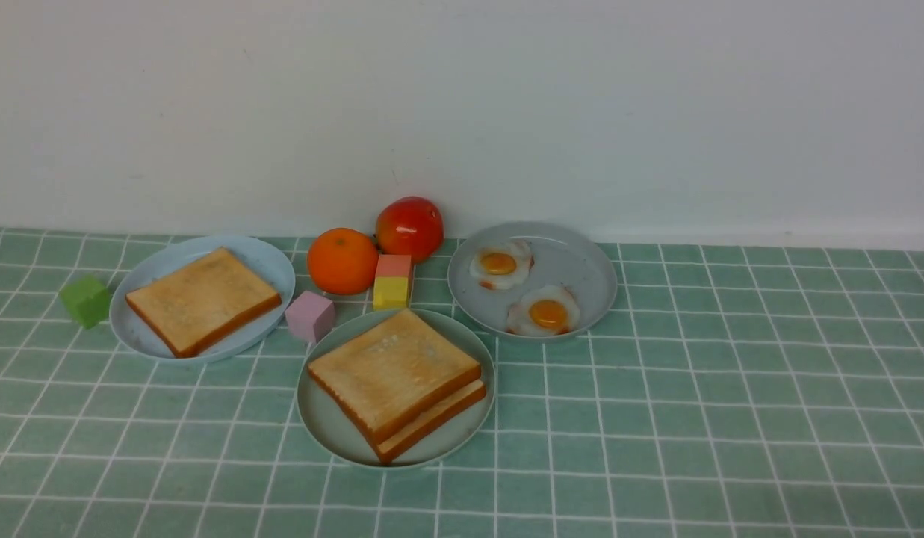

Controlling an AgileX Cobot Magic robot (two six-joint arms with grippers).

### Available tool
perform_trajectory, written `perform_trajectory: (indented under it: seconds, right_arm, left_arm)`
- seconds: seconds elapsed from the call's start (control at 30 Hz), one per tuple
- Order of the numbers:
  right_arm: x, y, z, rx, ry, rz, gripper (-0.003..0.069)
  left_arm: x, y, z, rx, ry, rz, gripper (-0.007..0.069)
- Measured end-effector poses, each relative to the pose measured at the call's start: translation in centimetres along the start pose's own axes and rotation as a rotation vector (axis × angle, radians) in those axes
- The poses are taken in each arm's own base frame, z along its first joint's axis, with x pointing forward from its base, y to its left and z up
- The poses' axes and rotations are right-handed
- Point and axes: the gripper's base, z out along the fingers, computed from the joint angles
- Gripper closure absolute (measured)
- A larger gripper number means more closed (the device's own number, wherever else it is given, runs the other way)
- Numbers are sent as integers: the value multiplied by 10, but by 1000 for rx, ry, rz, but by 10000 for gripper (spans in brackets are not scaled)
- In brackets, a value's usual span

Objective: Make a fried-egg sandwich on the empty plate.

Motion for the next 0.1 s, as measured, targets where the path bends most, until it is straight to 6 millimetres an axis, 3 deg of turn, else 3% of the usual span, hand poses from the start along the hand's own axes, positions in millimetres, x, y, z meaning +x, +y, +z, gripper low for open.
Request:
perform_trajectory:
  seconds: [0.1]
  right_arm:
    - [0, 0, 0, 0, 0, 0, 584]
  left_arm:
    - [0, 0, 0, 0, 0, 0, 617]
